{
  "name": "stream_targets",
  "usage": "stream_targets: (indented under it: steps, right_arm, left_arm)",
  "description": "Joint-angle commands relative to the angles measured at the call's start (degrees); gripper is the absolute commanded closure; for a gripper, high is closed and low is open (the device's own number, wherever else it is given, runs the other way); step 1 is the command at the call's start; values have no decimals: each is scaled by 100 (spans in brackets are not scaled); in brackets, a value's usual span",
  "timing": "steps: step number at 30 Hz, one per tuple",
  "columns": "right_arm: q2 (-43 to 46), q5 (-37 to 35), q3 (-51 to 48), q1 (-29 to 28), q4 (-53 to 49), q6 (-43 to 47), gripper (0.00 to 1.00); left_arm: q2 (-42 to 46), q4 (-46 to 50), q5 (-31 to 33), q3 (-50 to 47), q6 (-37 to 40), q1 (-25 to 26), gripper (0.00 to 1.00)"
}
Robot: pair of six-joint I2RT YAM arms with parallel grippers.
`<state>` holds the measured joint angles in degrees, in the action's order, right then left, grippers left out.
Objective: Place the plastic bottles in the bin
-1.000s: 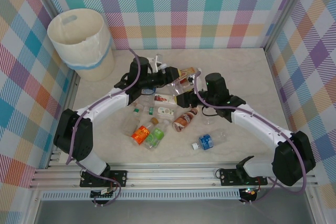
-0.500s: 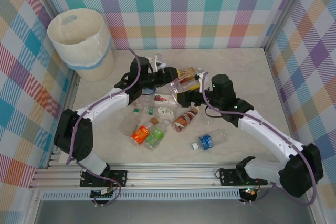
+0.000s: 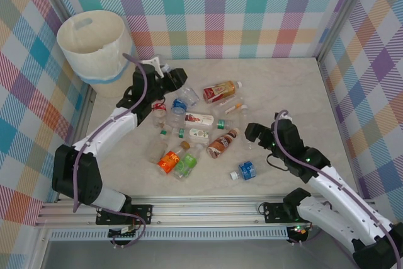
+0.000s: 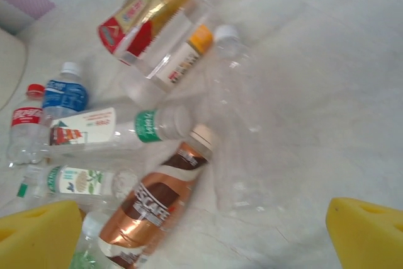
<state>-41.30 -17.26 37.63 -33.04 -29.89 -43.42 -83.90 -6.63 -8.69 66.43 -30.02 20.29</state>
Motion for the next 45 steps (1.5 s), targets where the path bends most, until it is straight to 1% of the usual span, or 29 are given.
stream_targets:
  steps: [1, 4, 7, 12, 14, 17, 21, 23, 25, 28, 33, 36, 40, 45]
  right_arm:
    - [367, -248, -151, -10, -626, -650, 0]
    - [548, -276, -265, -10, -656, -760, 0]
    - [540, -297, -294, -10, -533, -782, 0]
    - [315, -261, -195, -9, -419, -630, 0]
    - [178, -269, -127, -10, -402, -557, 0]
    - [15, -235, -64, -10, -370, -501, 0]
    - [-78, -176, -81, -10, -334, -544, 0]
    - [-85, -179, -123, -10, -297, -584, 0]
    - [-88, -184, -156, -10, -244, -601, 0]
    - [-88, -173, -134, -10, -257, -599, 0]
    - [-32, -197, -202, -10, -370, -708, 0]
    - [-9, -184, -253, -10, -326, -756, 0]
    - [-43, -169, -270, -10, -359, -765, 0]
    - [-70, -173, -305, -10, -346, -716, 0]
  left_arm:
    - [244, 253, 1251, 710, 1426, -197, 44]
    - [20, 444, 1638, 1450, 1938, -651, 44]
    - [-359, 529, 1934, 2217, 2334, -1095, 45]
    - [-1115, 581, 2174, 3526, 2942, -1739, 45]
    - [-1496, 715, 2218, 4112, 3067, -1960, 45]
    - [-2034, 1104, 2170, 5032, 3232, -2188, 46]
    - [-2799, 1910, 2272, 6216, 3685, -2330, 46]
    - [-3327, 2199, 2260, 6891, 3831, -2426, 46]
    - [-3866, 2695, 2205, 7573, 3952, -2502, 47]
    - [-4184, 2648, 2245, 7696, 3725, -2655, 47]
    - [-4389, 2841, 1977, 7600, 3694, -2704, 43]
    - [-4352, 3036, 1539, 7476, 3393, -2738, 41]
    - [-4081, 3043, 799, 7038, 2675, -2795, 41]
    - [-3679, 2853, 306, 6437, 1892, -2807, 41]
